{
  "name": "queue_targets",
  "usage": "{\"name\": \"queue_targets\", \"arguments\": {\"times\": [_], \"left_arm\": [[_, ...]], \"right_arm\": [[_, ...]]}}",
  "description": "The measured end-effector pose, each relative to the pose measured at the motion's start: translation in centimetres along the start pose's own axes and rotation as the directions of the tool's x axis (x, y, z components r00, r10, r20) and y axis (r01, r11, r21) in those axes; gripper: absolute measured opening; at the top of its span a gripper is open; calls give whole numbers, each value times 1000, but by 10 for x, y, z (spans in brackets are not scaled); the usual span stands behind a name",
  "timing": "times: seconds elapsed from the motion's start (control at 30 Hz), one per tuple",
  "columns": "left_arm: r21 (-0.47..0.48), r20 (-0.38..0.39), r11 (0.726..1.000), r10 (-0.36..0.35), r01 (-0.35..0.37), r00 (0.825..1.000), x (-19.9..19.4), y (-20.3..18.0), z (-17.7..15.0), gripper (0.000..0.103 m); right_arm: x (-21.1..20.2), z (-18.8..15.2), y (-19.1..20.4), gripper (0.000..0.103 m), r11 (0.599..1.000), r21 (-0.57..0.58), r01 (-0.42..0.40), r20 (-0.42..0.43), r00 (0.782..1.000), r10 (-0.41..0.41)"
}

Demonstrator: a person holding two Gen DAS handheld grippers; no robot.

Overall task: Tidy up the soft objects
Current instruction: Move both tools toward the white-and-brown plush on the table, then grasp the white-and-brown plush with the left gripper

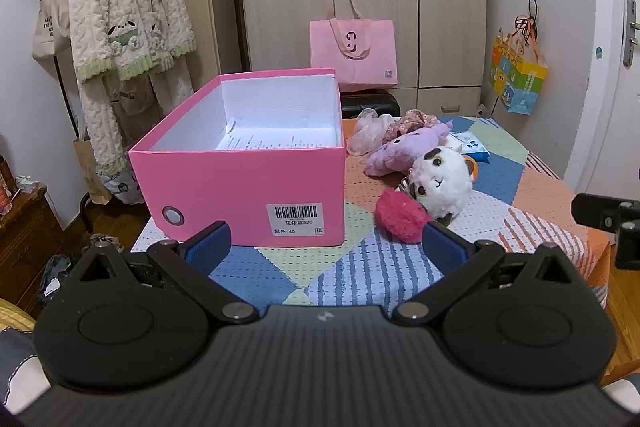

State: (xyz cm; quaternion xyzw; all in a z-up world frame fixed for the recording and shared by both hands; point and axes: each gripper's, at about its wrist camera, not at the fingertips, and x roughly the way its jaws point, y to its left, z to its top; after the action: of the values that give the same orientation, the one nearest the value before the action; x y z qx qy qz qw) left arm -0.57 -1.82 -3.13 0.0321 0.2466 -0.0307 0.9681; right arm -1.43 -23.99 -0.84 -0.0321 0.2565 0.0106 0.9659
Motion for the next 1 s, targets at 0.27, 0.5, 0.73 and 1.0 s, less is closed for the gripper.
{"name": "queue_targets", "arguments": {"times": [0.27,0.5,0.73,1.0], "left_arm": [[-16,-1,1000,-12,12,1000,-1,1,4,103],[12,2,999,-51,51,999,0,-5,14,103],[43,29,995,-97,95,995,8,-13,33,103],[108,28,967,-236,232,971,33,-28,52,102]], "right_arm": [[3,-3,-2,103,1000,-12,-6,-5,1000,6],[5,-1,-3,103,1000,-5,-23,8,1000,23],[10,4,-14,103,998,1,-61,79,995,61],[46,3,-30,101,985,-37,-171,124,977,174]]}}
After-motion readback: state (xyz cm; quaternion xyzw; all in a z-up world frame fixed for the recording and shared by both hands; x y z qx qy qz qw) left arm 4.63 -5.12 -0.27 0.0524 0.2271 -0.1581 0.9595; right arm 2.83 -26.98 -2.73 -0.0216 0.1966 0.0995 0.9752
